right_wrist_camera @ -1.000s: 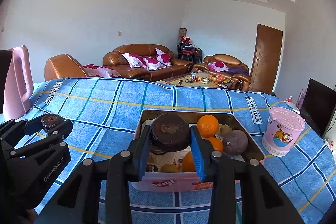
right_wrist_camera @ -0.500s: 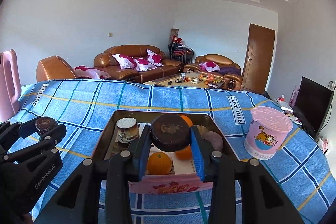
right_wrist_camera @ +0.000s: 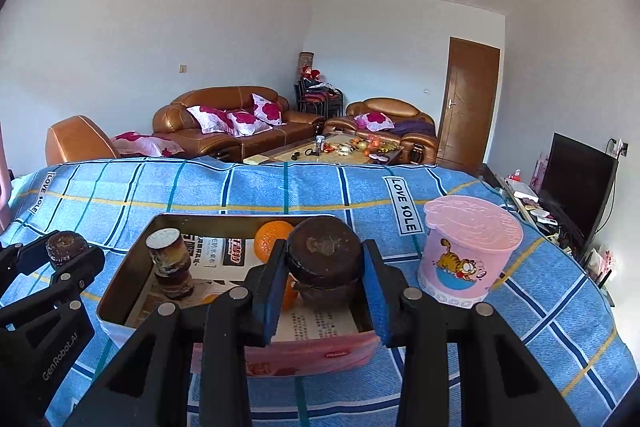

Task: Organize fruits
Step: 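Carry both brown cakes over the pink tin with both tools, then lower the cake into the tin and open the right tool while the left tool releases its cake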

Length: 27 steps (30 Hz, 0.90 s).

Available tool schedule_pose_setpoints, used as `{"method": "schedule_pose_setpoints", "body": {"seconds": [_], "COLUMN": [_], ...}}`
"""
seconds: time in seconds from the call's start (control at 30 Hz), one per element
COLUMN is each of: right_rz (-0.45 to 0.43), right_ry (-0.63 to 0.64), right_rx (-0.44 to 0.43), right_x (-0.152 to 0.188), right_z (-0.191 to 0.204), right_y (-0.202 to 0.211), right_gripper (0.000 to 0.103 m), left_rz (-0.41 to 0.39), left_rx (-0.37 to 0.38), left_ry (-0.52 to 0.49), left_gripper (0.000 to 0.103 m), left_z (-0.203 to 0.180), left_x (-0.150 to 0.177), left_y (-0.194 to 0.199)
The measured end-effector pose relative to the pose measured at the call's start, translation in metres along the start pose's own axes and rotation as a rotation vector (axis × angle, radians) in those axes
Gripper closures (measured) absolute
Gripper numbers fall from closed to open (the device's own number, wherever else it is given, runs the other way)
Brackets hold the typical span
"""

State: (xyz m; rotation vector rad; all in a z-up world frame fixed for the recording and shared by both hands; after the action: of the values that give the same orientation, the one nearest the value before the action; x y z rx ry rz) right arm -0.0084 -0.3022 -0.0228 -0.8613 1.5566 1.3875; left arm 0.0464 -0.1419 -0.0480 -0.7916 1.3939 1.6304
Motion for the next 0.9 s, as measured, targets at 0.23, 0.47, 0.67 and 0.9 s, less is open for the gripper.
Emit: {"method": "schedule_pose_setpoints", "body": {"seconds": [0.23,0.47,0.67,0.9], "right_rz": [0.001,0.002,0.009,0.013], "right_ry": [-0.011,-0.039,-0.076,-0.081], "right_rx": [0.026,0.057,0.071,0.083], "right_x": [-0.001,-0.002,-0.002,-0.002], "right_z": [-0.020,-0.039,-0.052,-0.053], "right_y": [-0.002,-0.004,-0.007,-0.009], "right_gripper": [0.064,0.064,0.064,0.064], "left_rz": [-0.025,-0.026,-0.005,0.020], "left_rx": [0.042,0.092,0.133,0.173], "left_ry": [-0.009,-0.024,-0.014,0.016], "left_gripper": [0.058,0.058,0.058,0.058], "left_z": [-0.026,-0.062,-0.085,-0.084], "left_x": [-0.006,-0.015,-0.021,-0.020], "left_y": [0.006,0.002,-0.004,-0.008]}}
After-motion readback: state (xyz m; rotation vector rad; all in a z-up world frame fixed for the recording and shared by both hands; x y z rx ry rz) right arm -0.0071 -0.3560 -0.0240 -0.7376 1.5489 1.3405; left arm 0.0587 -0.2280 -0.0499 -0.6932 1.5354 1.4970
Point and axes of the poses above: each gripper's, at about its wrist camera, not at the fingertips, and y roughly against the way its jaws point, z to its left, x to its underside, the point moved 9 cm from there along -y, roughly the way its jaws point, and after that the axes turned 13 degrees about -x, right-handed, at the moved point
